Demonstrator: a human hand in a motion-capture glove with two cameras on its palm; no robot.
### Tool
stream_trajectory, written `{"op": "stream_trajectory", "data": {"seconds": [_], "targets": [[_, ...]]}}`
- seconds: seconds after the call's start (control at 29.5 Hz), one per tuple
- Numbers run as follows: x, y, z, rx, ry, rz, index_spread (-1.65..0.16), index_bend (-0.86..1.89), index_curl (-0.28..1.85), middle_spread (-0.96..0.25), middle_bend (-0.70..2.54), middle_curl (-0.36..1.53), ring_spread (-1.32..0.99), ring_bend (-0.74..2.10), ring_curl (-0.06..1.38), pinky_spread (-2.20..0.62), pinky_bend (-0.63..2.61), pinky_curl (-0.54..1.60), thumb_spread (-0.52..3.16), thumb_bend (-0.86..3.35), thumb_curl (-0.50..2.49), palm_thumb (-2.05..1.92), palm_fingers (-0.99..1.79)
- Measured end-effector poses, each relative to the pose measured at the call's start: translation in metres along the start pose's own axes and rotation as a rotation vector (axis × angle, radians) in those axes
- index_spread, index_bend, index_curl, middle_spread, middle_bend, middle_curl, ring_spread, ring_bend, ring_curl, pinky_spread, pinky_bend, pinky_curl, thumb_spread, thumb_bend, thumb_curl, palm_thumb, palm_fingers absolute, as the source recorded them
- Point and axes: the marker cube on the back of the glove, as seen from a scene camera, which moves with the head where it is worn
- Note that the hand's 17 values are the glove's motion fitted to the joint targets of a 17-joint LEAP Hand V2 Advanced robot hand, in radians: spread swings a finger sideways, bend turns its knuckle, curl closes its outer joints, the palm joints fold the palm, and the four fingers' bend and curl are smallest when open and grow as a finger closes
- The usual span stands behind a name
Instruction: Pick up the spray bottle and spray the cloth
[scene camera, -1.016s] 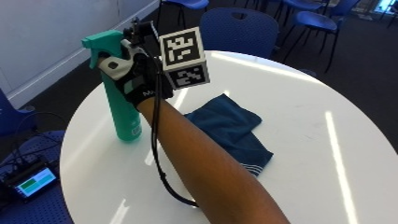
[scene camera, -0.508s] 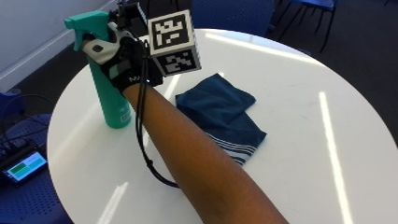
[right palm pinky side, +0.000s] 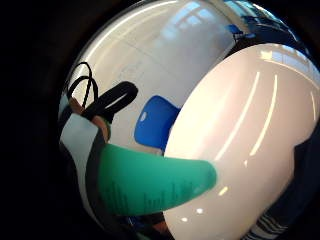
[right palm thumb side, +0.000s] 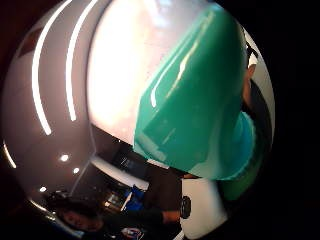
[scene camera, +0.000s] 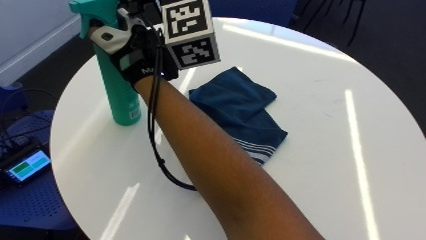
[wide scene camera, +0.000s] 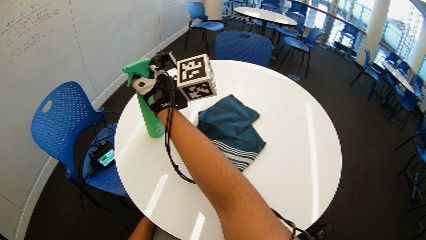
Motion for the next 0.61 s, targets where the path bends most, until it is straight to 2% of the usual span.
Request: {"op": "stream_trajectory", "data": {"seconds": [0.61], "targets": [[-0.0027, -0.0003, 0.0042, 0.003, -0.022, 0.032, -0.32, 0.21, 0.56, -0.23, 0.4, 0.48, -0.22, 0.5, 0.44, -0.27, 0.45, 0.38, 0.39, -0.03, 0.8, 0.9, 1.32]]}}
